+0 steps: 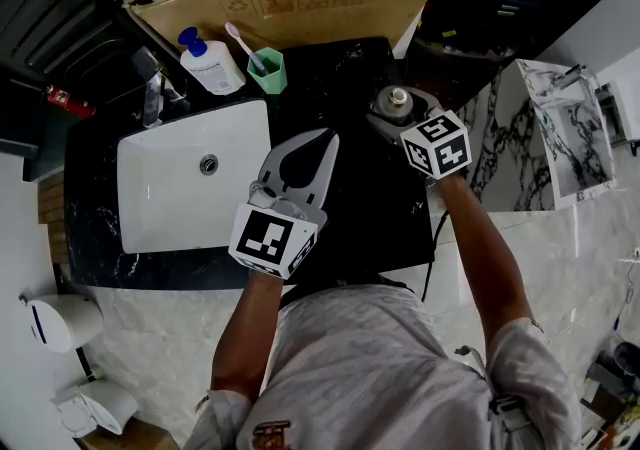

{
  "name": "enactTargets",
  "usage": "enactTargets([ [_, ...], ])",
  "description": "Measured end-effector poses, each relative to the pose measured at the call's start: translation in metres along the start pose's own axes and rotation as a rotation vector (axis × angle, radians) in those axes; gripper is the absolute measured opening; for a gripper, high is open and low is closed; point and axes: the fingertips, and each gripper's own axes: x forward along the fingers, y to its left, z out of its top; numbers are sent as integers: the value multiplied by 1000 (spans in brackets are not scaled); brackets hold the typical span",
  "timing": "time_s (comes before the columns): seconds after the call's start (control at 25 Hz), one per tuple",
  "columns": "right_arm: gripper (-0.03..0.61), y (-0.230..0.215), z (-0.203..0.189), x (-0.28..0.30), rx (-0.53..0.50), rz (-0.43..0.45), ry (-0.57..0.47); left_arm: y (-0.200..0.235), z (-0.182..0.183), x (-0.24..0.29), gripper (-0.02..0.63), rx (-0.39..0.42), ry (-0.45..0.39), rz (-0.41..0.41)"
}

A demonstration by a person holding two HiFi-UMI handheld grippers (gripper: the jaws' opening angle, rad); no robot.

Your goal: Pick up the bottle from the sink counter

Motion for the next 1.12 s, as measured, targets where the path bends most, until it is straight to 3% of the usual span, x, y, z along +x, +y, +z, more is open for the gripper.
enactTargets([
  [0.48, 334, 15, 9, -9, -38, -10, -16, -1, -1, -6, 0, 4, 2, -4],
  [1.12, 334, 72, 95, -90, -48, 18, -208, -8, 36, -29, 0, 34, -61, -2],
])
